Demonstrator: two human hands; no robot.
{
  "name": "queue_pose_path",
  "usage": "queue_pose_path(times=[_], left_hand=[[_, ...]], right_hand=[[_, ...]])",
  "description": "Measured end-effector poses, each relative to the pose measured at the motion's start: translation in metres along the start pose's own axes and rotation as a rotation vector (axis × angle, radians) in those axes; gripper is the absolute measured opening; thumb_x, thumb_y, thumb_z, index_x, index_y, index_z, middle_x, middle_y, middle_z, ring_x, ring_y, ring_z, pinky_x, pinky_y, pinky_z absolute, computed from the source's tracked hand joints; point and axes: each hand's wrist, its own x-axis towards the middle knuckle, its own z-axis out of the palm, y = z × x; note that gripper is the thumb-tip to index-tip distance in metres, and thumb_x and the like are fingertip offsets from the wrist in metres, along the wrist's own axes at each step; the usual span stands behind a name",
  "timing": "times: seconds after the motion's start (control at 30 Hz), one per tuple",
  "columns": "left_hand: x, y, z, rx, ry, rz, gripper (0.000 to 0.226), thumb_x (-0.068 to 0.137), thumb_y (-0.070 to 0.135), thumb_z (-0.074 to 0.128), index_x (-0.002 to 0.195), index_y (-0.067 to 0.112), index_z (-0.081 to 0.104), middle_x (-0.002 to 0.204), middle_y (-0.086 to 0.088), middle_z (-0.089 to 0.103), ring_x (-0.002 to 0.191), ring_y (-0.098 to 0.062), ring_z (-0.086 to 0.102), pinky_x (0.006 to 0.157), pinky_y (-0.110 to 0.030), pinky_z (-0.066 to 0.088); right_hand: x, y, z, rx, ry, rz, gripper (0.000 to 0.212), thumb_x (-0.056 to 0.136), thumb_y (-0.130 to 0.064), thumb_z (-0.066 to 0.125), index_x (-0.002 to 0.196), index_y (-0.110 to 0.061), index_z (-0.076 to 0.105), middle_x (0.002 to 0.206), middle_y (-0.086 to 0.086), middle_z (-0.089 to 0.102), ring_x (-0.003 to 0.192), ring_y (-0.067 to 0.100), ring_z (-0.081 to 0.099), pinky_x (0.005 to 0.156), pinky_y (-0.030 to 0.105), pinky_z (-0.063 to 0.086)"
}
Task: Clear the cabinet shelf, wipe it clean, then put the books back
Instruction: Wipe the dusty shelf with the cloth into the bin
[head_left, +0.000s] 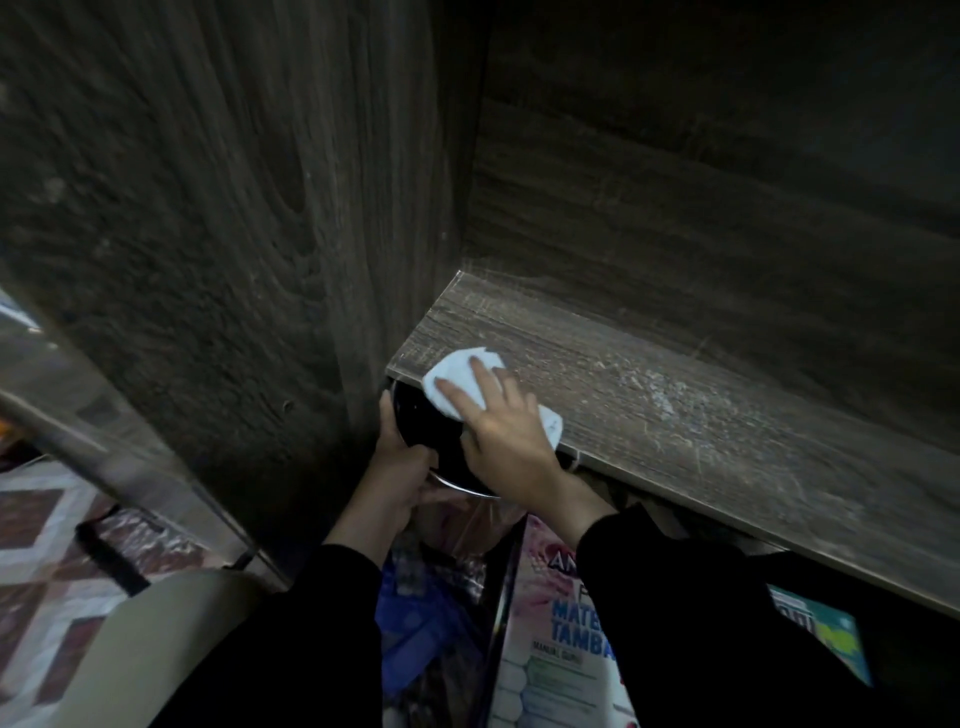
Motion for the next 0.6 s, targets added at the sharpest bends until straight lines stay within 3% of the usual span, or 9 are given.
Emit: queue_pose_path(times=[0.1,0.2,0.33,0.43,0.6], left_hand=[[-0.003,0.002,0.000,-0.001,-0.002,-0.005,0.093,0.085,-0.016,0.033,0.150,0.044,0.004,0.137,0.001,0.040,0.091,-0.022,0.060,0.058,-0.046,0.057],[-0.003,0.002,-0.002,-0.022,-0.014,-0.028,0.096,0.085,-0.019,0.032,0.149,0.047,0.004,0.146,0.002,0.036,0.107,-0.034,0.058,0.055,-0.048,0.057],[-0.002,0.003,-0.006,-0.040,-0.019,-0.036,0.098,0.084,-0.021,0.031,0.149,0.048,0.002,0.148,0.004,0.030,0.107,-0.040,0.057,0.055,-0.052,0.056],[-0.003,0.003,-0.006,-0.045,-0.021,-0.040,0.098,0.085,-0.021,0.032,0.149,0.047,0.002,0.151,0.003,0.029,0.109,-0.041,0.056,0.051,-0.050,0.056],[-0.006,0.005,-0.007,-0.047,-0.020,-0.041,0.095,0.087,-0.016,0.039,0.149,0.046,0.002,0.146,0.001,0.037,0.104,-0.037,0.058,0.047,-0.045,0.057]], right_hand=[[-0.001,0.008,-0.007,0.260,0.088,-0.080,0.057,0.079,-0.013,0.044,0.134,-0.024,0.055,0.149,0.017,0.036,0.132,0.036,0.034,0.106,0.044,0.028],[0.006,0.037,-0.026,0.412,0.318,0.143,0.052,0.080,-0.019,0.046,0.131,-0.020,0.058,0.145,0.018,0.043,0.131,0.033,0.038,0.110,0.037,0.027],[0.003,0.098,-0.039,0.310,0.528,0.505,0.049,0.084,-0.017,0.047,0.131,-0.009,0.057,0.139,0.024,0.046,0.127,0.040,0.041,0.106,0.038,0.030],[0.003,0.107,-0.026,0.138,0.400,0.733,0.050,0.092,-0.018,0.051,0.142,-0.016,0.044,0.148,0.022,0.032,0.134,0.039,0.029,0.107,0.044,0.025],[0.040,0.059,-0.011,0.052,0.184,0.667,0.055,0.099,-0.033,0.038,0.150,-0.022,0.023,0.159,0.017,0.005,0.144,0.036,0.005,0.112,0.051,0.011]])
